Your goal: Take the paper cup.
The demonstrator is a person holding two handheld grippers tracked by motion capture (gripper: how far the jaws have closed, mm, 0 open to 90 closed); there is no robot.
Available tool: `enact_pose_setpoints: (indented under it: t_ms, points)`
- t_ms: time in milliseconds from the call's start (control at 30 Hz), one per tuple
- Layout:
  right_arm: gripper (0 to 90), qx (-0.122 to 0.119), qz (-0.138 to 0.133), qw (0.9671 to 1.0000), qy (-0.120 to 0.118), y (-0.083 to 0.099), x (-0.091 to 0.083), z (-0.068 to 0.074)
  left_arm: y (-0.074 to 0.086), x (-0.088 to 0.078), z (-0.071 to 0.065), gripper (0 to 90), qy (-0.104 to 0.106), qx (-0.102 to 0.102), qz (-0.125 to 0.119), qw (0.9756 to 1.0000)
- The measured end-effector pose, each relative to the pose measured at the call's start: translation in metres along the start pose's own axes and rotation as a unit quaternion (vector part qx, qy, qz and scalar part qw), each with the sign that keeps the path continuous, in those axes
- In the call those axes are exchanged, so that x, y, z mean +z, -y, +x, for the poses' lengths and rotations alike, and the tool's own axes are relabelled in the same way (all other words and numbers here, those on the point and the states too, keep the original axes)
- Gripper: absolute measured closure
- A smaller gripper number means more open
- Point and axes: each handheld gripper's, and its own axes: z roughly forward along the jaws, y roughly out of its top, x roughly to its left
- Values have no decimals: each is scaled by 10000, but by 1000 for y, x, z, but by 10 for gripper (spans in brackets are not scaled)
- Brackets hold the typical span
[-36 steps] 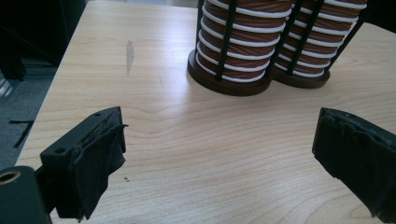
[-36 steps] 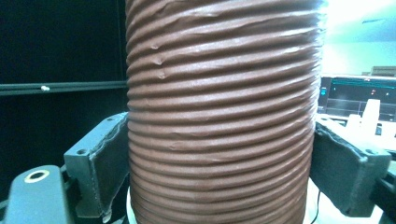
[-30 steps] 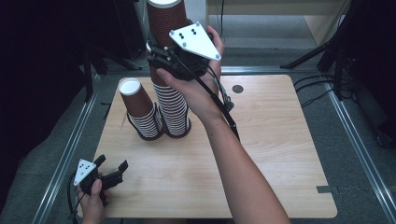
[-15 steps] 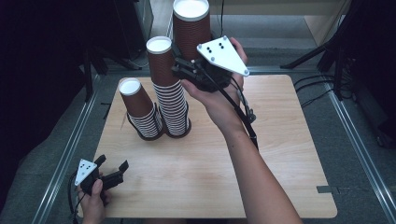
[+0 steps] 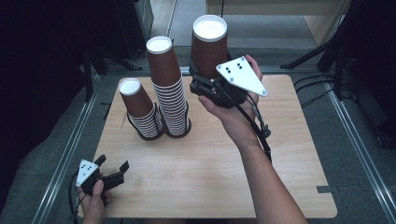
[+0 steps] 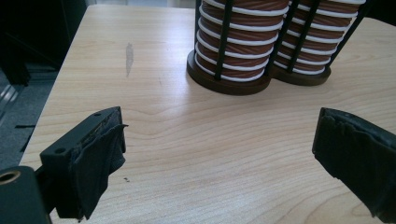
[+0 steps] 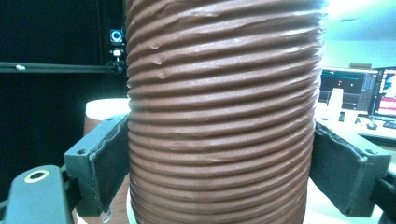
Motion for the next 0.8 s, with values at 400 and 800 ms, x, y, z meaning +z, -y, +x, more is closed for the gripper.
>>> enact_pose_setpoints:
  t_ms: [400,800]
  points:
    - [133,85,280,9995,115,39,-19,-18,0,1,-2,25,-59,47,9,10000]
    - [134,250,399,9986,251,71,-43,-36,0,1,-3,25,-101,123,35,9999]
